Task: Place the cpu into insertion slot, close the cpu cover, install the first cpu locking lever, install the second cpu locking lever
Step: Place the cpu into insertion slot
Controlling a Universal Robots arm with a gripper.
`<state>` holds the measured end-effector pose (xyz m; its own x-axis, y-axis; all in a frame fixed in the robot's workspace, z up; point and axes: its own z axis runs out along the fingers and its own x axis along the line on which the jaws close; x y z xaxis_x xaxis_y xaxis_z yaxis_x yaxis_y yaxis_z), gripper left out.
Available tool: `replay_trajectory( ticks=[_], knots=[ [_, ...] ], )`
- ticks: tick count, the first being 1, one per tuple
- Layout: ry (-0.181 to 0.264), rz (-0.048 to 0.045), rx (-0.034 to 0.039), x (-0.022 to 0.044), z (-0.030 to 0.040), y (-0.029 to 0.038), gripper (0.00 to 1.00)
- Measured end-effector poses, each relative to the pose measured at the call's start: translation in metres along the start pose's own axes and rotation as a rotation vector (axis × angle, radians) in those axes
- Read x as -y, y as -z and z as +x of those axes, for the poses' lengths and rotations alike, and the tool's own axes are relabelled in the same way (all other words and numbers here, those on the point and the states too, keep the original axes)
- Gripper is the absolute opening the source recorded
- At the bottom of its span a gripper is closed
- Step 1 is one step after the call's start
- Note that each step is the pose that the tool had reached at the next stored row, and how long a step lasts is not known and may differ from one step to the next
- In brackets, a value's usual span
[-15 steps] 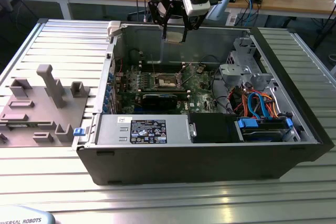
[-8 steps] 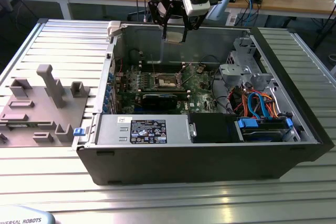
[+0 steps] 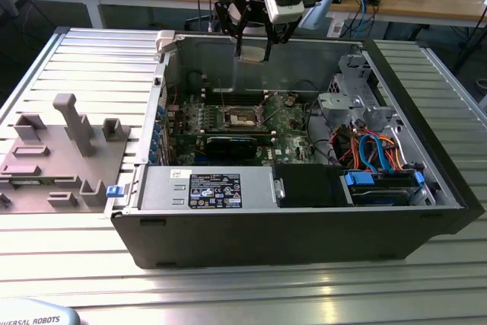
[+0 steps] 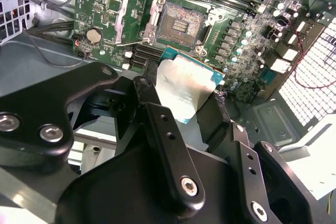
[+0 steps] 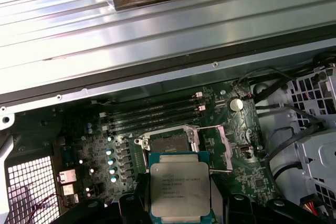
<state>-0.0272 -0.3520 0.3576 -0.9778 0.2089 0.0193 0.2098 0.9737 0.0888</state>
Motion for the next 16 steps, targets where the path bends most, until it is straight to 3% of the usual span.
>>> replay_trajectory(
  ticks=[13, 16],
  knots=[
    [-0.022, -0.0004, 0.0019, 0.0000, 0.0000, 0.0000, 0.55],
    [-0.053, -0.0010, 0.0047, 0.0000, 0.0000, -0.0003, 0.55]
  ],
)
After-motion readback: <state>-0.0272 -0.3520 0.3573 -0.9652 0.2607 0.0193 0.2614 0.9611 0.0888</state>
